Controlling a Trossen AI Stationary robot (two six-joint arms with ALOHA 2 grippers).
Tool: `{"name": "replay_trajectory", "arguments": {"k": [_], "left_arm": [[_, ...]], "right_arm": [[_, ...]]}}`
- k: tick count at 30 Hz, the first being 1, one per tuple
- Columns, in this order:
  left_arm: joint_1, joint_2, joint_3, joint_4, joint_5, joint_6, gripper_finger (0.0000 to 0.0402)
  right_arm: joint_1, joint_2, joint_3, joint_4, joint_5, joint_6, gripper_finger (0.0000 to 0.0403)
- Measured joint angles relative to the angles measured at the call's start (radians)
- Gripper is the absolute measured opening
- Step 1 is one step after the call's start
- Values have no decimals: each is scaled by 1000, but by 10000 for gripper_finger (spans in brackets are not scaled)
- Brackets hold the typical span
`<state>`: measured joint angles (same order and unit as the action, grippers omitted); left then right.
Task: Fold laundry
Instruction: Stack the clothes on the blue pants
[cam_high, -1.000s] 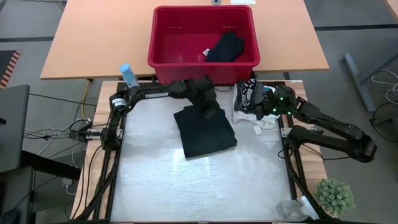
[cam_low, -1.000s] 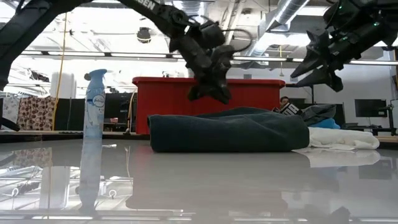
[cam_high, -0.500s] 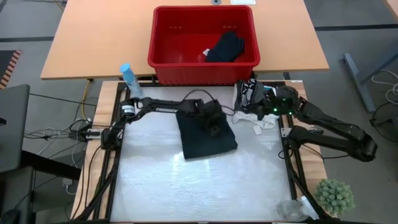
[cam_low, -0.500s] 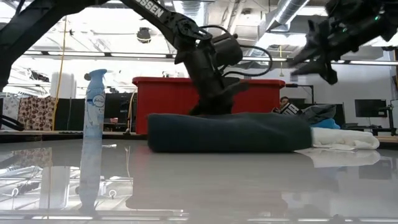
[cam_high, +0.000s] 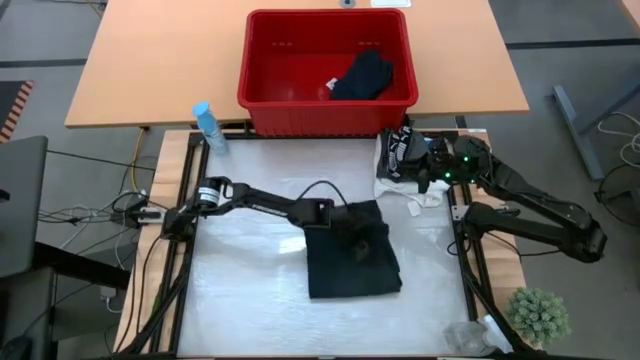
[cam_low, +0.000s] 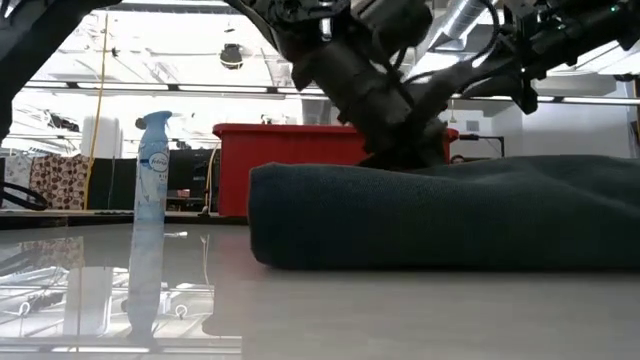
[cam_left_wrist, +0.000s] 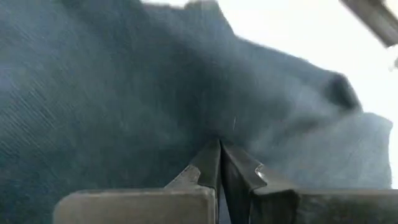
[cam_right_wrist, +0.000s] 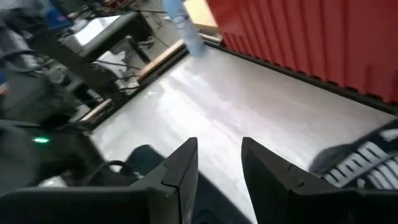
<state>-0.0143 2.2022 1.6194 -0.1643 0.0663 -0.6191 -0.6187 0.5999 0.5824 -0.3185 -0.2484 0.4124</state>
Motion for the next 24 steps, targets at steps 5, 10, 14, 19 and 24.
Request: {"name": "replay_trajectory", "arguments": {"k": [5,10,14,19,24], "left_arm": [[30,-65,66,15,-23,-16,0],[103,-136,110,-11,-24,-3,7],[201,-213,152,-15,-45,79,33],[342,-224,159,-32,164,57,92],[463,-165,160,-11,328,25,160]], "right_arm": [[-38,3,0,-110,149,92,148],[-84,36,0,-163,235,162,147],[-136,79,0,-208,263,184,142],[-186,145,0,-189,233,149,137],[-223,192,0,-115,171,122,144]]}}
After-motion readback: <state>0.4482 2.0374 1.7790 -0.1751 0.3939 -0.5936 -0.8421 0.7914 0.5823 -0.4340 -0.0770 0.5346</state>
